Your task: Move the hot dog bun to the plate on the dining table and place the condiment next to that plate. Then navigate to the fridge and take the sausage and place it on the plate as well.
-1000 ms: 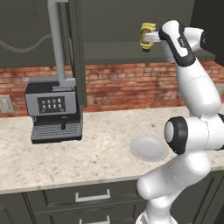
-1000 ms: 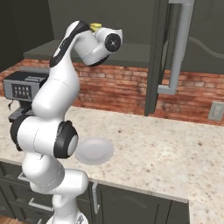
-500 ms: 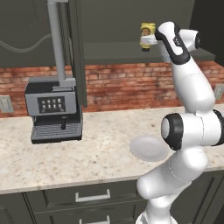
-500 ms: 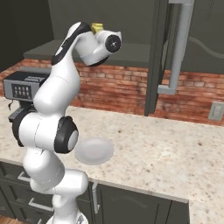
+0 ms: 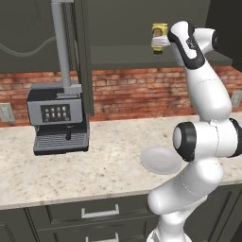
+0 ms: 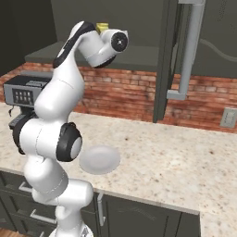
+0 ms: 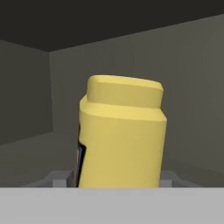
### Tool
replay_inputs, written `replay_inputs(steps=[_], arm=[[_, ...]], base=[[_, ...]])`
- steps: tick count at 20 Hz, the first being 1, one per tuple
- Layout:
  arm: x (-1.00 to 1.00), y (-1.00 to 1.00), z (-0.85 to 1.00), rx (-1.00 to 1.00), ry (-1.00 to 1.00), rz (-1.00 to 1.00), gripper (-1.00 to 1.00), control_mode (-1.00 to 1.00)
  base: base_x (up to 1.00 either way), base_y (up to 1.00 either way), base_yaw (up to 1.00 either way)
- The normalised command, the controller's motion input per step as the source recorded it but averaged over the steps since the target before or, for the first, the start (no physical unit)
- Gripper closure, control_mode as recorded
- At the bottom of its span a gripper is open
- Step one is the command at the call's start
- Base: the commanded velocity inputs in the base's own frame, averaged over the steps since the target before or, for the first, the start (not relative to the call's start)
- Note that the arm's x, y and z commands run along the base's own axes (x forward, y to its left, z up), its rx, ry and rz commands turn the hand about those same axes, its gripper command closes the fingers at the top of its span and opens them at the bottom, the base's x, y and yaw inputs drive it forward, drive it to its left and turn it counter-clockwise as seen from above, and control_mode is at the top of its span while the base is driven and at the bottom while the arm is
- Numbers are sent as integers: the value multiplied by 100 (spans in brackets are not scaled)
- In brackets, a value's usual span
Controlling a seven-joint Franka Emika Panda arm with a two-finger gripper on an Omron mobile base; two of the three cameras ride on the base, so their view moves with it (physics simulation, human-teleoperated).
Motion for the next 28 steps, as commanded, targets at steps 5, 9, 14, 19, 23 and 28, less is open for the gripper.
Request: replay_inputs(steps=[5,9,14,19,23,28], arm=[[-40,0,0,0,-10,0,100,-100],[-77,0,0,0,-10,0,100,-100],[-96,8,0,0,-3,0,100,-100],[-97,9,6,0,0,0,100,-100],[-100,12,2,0,0,0,100,-100],[-93,27,0,0,0,2,100,-100]], base=[[0,0,0],[0,0,0],[0,0,0],[0,0,0],[0,0,0],[0,0,0]])
